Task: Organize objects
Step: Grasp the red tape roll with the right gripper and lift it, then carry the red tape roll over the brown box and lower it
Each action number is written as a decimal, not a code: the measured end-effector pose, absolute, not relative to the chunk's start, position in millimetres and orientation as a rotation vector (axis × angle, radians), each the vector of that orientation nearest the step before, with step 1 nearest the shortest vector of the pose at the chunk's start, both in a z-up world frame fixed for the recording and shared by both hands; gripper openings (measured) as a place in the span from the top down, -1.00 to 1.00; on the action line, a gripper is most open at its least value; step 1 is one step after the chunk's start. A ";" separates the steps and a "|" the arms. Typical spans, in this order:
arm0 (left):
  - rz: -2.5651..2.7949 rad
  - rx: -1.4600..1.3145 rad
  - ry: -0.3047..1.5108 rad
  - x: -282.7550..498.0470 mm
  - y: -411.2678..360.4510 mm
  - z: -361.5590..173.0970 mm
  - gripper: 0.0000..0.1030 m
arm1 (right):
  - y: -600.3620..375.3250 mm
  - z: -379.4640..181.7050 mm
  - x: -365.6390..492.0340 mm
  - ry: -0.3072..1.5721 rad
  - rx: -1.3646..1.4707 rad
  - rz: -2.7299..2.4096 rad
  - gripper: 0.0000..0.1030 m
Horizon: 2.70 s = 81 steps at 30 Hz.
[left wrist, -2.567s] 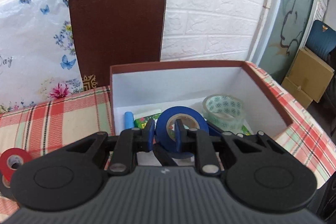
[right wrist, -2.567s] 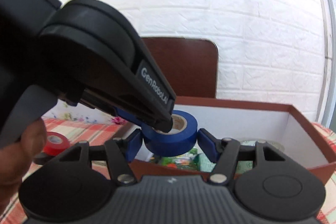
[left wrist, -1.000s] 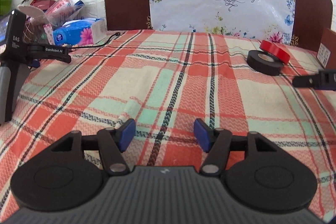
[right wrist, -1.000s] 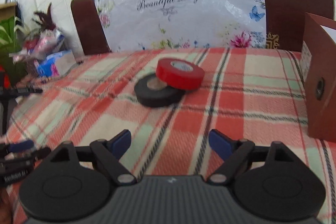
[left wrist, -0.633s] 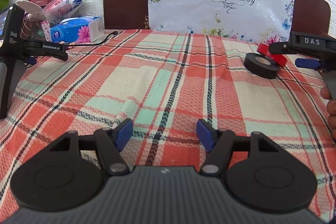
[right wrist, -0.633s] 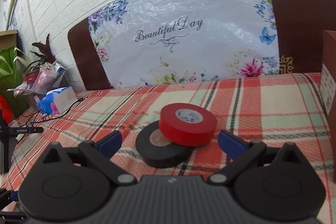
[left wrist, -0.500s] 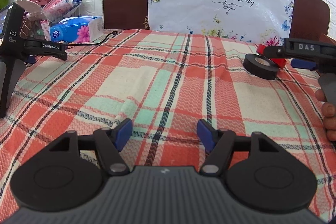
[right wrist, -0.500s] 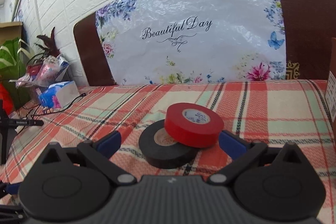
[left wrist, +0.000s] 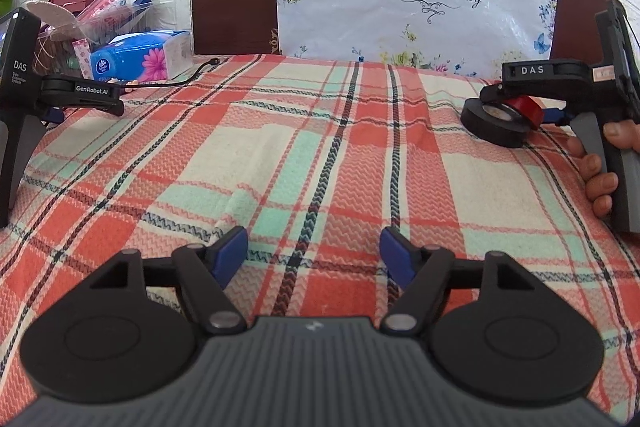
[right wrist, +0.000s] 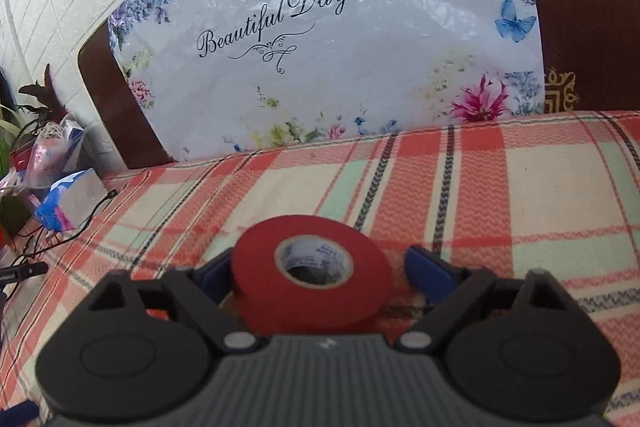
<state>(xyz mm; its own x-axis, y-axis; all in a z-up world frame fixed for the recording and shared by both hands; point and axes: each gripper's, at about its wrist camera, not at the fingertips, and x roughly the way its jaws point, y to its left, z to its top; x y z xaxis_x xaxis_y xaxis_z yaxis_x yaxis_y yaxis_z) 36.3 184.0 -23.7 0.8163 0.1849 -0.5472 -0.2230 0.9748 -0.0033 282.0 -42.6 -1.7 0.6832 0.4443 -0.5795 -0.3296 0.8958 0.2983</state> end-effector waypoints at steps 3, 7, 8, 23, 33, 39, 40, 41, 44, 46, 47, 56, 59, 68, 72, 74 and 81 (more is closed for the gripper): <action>0.219 -0.065 0.578 36.5 183.7 -23.8 -0.45 | -40.3 -1.0 277.2 0.681 0.159 0.436 -0.51; 0.220 -0.065 0.579 36.6 182.9 -23.8 -0.46 | -44.2 1.5 265.5 0.650 0.138 0.441 -0.50; 0.219 -0.065 0.579 36.7 182.9 -23.8 -0.46 | -46.6 1.7 260.2 0.652 0.124 0.432 -0.50; 0.223 -0.142 0.643 38.3 171.4 -10.3 -0.44 | -126.6 -2.1 44.7 0.560 -0.242 0.461 -0.76; -0.271 -0.038 0.811 57.6 21.3 33.7 -0.23 | -139.1 -1.6 32.6 0.588 -0.236 0.467 -0.82; -0.296 0.018 0.905 64.3 -9.3 9.1 -0.04 | -150.9 -5.3 32.5 0.619 -0.187 0.489 -0.77; -0.284 0.012 0.900 64.5 -8.9 6.5 -0.02 | -150.3 -6.3 32.9 0.625 -0.183 0.497 -0.75; -0.281 0.009 0.895 64.1 -8.5 5.2 0.07 | -149.8 -7.5 34.1 0.632 -0.183 0.512 -0.69; -0.291 0.023 0.883 61.3 -13.5 6.0 0.37 | -149.0 -8.3 33.5 0.627 -0.180 0.550 -0.47; -0.277 0.058 0.884 62.3 -22.2 9.6 0.38 | -150.8 -8.1 32.8 0.625 -0.171 0.552 -0.46; -0.274 0.071 0.881 62.4 -26.1 13.1 0.42 | -152.0 -7.1 32.3 0.623 -0.162 0.550 -0.46; -0.424 0.156 0.687 94.8 -107.3 93.4 0.42 | -214.8 42.9 39.5 0.413 -0.071 0.333 -0.46; -0.474 0.168 0.609 115.5 -147.7 114.1 0.41 | -244.5 63.0 55.7 0.325 -0.096 0.214 -0.46; -0.478 0.137 0.603 198.8 -219.6 104.9 0.41 | -310.1 68.0 142.6 0.307 -0.065 0.051 -0.46; -0.456 0.160 0.619 213.6 -230.0 93.1 0.41 | -317.1 54.5 165.5 0.330 -0.063 0.031 -0.46; -0.440 0.158 0.631 219.4 -229.6 87.8 0.41 | -322.6 49.1 171.2 0.337 -0.020 0.051 -0.47; -0.351 0.215 0.553 205.2 -219.6 97.8 -0.03 | -326.5 47.2 162.9 0.322 -0.002 0.033 -0.68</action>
<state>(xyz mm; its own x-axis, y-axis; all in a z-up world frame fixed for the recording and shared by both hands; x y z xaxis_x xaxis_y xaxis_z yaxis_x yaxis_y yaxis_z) 205.2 -219.6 97.8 0.7937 -0.2664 -0.5468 0.3806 0.9188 0.1049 162.9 -326.5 47.2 0.9479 0.0318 -0.3168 -0.0325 0.9995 0.0032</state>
